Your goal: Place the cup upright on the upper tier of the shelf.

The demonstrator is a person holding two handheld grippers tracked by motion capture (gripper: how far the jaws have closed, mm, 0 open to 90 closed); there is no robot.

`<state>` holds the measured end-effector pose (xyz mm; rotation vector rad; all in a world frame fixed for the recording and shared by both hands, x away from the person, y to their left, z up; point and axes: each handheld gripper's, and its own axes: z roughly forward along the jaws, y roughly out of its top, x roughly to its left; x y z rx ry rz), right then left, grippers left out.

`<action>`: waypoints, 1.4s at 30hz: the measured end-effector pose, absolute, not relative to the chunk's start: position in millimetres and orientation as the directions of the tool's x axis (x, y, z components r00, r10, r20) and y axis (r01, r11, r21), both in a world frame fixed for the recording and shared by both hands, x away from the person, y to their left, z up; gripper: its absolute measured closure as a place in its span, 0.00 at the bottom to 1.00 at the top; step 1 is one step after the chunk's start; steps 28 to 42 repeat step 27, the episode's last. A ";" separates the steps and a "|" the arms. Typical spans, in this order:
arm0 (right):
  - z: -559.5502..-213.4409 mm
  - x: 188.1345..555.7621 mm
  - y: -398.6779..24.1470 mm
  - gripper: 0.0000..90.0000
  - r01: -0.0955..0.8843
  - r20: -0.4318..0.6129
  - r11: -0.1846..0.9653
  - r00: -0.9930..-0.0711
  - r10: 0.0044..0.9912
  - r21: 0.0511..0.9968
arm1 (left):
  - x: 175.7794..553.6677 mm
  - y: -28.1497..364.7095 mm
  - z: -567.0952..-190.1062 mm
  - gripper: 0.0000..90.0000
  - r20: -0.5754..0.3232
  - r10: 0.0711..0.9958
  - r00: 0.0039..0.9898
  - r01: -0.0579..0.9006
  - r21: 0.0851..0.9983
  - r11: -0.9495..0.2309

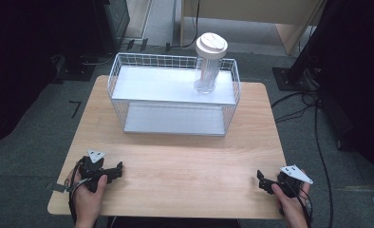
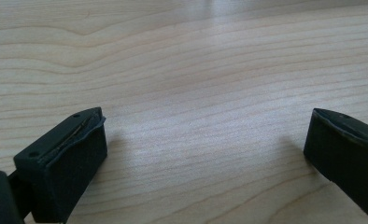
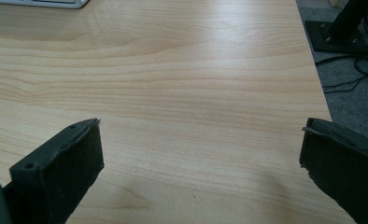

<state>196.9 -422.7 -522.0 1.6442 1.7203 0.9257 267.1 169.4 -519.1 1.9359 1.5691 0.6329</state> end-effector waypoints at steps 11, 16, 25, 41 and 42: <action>-526.8 196.7 -424.6 0.00 0.701 0.029 0.079 -0.141 0.990 0.709 | 267.0 169.4 -519.1 0.00 0.012 0.979 0.202 0.713 0.684 -0.156; -526.8 196.4 -424.7 0.00 0.700 0.027 0.087 -0.150 0.988 0.709 | 267.1 169.4 -519.1 0.00 0.012 0.979 0.202 0.713 0.684 -0.156; -526.6 192.1 -423.9 0.00 0.700 0.028 0.093 -0.159 0.987 0.708 | 267.2 169.5 -519.1 0.00 0.012 0.979 0.203 0.713 0.684 -0.156; -526.7 193.5 -424.3 0.00 0.699 0.028 0.093 -0.159 0.987 0.709 | 267.2 169.4 -519.1 0.00 0.012 0.979 0.202 0.713 0.684 -0.155; -526.7 193.5 -424.3 0.00 0.699 0.028 0.093 -0.159 0.987 0.709 | 267.2 169.4 -519.1 0.00 0.012 0.979 0.202 0.713 0.684 -0.155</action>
